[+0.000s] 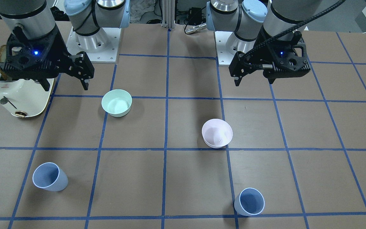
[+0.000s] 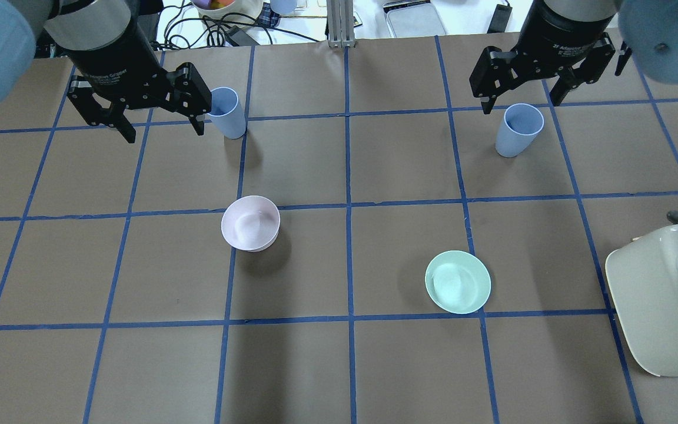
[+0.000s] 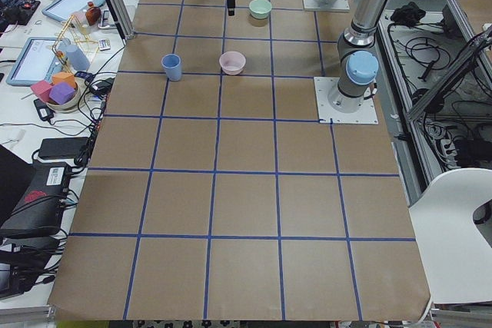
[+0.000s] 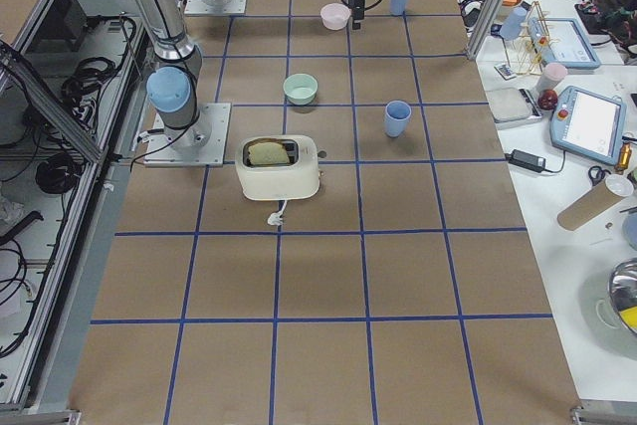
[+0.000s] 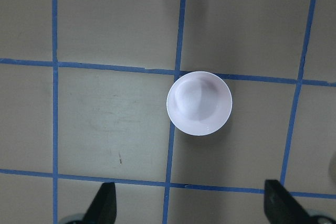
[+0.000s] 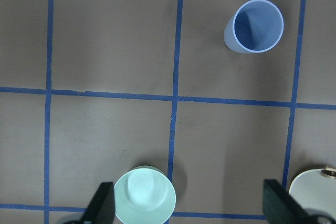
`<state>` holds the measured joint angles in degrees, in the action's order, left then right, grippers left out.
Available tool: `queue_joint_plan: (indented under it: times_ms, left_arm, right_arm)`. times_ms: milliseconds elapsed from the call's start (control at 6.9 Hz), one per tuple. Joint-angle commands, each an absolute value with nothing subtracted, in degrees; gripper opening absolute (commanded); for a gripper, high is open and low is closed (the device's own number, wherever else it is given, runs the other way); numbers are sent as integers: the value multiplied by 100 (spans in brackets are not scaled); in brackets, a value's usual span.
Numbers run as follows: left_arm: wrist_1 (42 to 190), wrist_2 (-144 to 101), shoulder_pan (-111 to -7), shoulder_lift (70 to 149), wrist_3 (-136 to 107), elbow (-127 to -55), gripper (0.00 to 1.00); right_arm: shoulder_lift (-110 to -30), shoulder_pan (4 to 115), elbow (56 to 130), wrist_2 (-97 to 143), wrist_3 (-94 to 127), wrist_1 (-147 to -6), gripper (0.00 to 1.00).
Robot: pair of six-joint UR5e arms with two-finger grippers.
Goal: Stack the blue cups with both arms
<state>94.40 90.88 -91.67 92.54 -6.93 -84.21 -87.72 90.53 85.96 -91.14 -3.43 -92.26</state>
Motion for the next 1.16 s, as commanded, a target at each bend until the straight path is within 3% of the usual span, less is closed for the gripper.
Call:
queue_joint_plan:
  times_ms: [0, 435, 1014]
  left_arm:
    - [9439, 9079, -9167, 9264, -694, -8411, 100]
    - [9439, 9009, -9062, 9762, -764, -7966, 100]
    - [7259, 9018, -9062, 12202, -659, -7023, 100]
  right_arm:
    - [-8771, 9044, 8596, -9114, -343, -9229, 100]
    - [-8789, 9053, 8596, -9088, -343, -9220, 100]
    - [-8789, 9009, 8798, -9062, -334, -9290, 100]
